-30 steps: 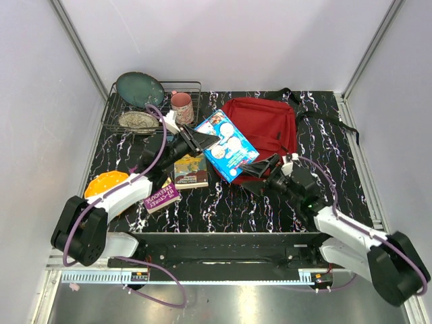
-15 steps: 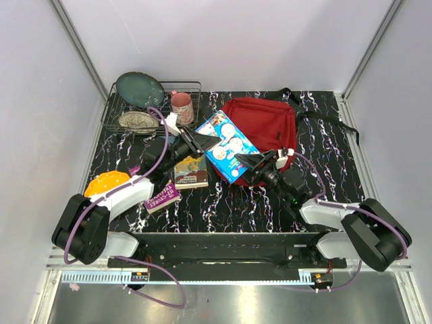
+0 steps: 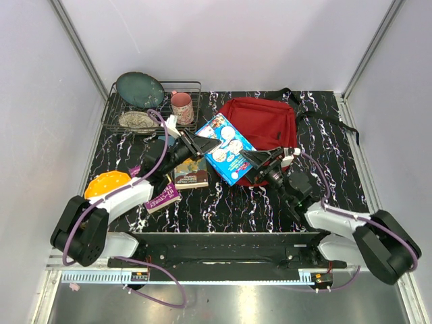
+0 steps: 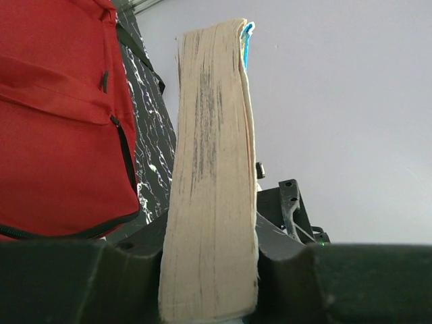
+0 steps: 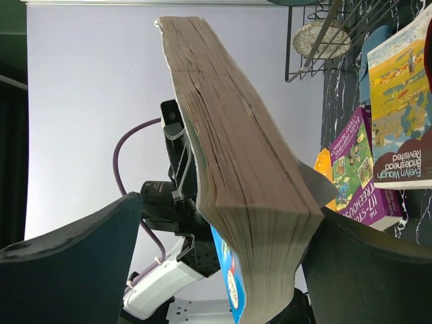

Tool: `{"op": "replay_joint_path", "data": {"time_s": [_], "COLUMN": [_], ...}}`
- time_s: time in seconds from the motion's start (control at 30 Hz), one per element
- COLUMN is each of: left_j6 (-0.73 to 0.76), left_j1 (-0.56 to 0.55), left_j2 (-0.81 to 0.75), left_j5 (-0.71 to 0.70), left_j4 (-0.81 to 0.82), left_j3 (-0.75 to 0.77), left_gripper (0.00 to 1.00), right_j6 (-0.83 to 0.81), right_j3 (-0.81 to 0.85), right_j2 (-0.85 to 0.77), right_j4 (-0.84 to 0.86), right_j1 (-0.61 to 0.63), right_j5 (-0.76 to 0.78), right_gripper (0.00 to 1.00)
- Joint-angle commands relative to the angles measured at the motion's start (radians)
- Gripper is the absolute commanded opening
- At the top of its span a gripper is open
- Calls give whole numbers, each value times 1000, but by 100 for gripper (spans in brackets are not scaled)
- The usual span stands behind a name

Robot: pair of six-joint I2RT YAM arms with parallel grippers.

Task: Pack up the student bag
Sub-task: Pick up the book from the center of the board.

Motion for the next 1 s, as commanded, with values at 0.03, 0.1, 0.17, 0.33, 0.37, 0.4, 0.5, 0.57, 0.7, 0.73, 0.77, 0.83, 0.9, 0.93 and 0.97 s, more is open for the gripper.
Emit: {"op": "replay_joint_path", "data": {"time_s": [0.03,0.1,0.17,0.33,0.37,0.4,0.5,0.57,0.7,0.73,0.77,0.83,0.9,0.93,0.97], "left_j6": [18,4,-10,-31,-36,-38,-45,-51,-76,-77,-79,-81,-71,-65,-51], "left_j1": [0,0,0,0,0,1,1,1,1,1,1,1,1,0,0], "left_j2": [-28,-13,0,27,30,38,49,57,70,70,69,61,43,34,11], "left_j5": [-29,-30,-29,-29,-29,-26,-20,-9,-1,8,11,23,32,29,26], "left_j4": [101,127,149,202,205,213,216,225,256,256,256,242,201,195,182], "left_j3": [18,30,43,69,72,76,87,92,83,80,79,72,69,58,50], "left_gripper": [0,0,0,0,0,0,0,0,0,0,0,0,0,0,0], "right_j6": [-30,2,29,56,52,55,43,56,47,49,43,26,-35,-54,-89], "right_j3": [55,35,26,20,20,20,21,30,58,51,38,32,32,32,46], "right_j2": [-139,-156,-179,-209,-208,-211,-199,-179,-105,-87,-81,-79,-90,-108,-122], "right_j4": [-209,-227,-253,-327,-326,-325,-272,-257,-119,-85,-56,-7,18,14,-5], "right_j1": [16,26,31,62,63,66,86,92,99,99,99,97,97,99,99], "right_j5": [-9,7,11,33,34,34,42,47,31,49,95,138,180,191,197], "right_gripper": [97,97,97,98,98,98,98,98,98,96,95,93,91,89,88]}}
